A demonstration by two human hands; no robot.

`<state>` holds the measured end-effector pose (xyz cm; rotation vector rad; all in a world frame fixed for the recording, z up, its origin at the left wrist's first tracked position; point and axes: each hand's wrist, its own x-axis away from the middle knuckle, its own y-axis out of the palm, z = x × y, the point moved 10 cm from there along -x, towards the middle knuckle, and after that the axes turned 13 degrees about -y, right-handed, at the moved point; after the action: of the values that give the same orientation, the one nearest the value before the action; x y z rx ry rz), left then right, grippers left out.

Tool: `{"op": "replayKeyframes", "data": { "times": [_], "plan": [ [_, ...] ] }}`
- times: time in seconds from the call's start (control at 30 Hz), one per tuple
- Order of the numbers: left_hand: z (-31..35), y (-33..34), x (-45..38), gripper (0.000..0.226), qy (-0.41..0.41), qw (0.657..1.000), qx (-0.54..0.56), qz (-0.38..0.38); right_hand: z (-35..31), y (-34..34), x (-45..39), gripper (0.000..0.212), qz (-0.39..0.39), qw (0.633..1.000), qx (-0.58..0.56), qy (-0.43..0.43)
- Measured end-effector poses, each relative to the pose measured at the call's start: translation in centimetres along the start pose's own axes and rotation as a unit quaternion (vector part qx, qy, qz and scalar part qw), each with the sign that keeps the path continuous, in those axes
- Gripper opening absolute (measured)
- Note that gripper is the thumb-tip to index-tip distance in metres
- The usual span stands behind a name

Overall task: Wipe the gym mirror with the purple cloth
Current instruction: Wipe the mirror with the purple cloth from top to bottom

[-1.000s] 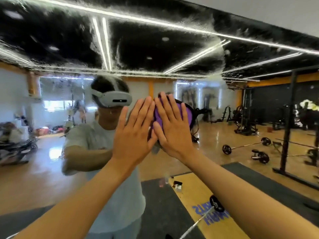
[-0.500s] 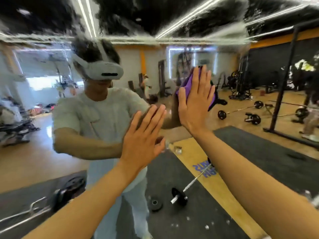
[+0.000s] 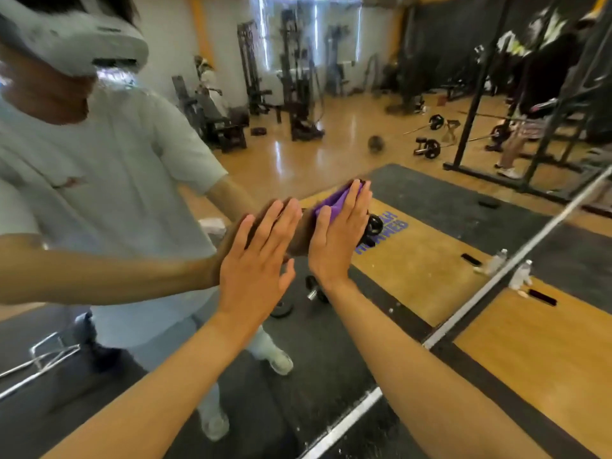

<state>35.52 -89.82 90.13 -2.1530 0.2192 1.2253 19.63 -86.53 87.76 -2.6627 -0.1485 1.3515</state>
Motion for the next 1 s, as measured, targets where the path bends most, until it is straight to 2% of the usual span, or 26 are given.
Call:
{"op": "replayKeyframes", "data": {
  "times": [0.2,0.37,0.5,0.6,0.67,0.87,1.0],
  "plan": [
    [-2.0,1.2,5.8,0.092,0.04,0.998,-0.039,-0.042,0.6,3.1,11.6,0.076,-0.019,0.988,-0.053,0.141],
    [-1.5,2.1,8.0,0.111,0.076,0.992,-0.086,-0.059,2.2,4.0,15.3,0.078,-0.044,0.968,-0.09,0.231],
    [0.0,3.3,8.2,0.121,0.101,0.986,-0.12,-0.055,2.6,3.5,10.9,0.072,-0.046,0.974,-0.085,0.205],
    [0.9,4.1,8.7,0.115,0.103,0.986,-0.127,-0.032,2.2,3.1,8.4,0.063,-0.036,0.986,-0.079,0.141],
    [1.7,4.4,9.0,0.111,0.111,0.986,-0.125,-0.023,3.7,2.6,8.2,0.06,-0.01,0.988,-0.079,0.129],
    [3.8,5.8,10.8,0.12,0.134,0.983,-0.109,-0.062,12.5,3.2,14.7,0.057,0.045,0.956,-0.11,0.268],
    [5.4,7.7,13.6,0.134,0.172,0.969,-0.137,-0.115,17.1,3.7,20.8,0.054,0.091,0.889,-0.136,0.428]
  ]
}}
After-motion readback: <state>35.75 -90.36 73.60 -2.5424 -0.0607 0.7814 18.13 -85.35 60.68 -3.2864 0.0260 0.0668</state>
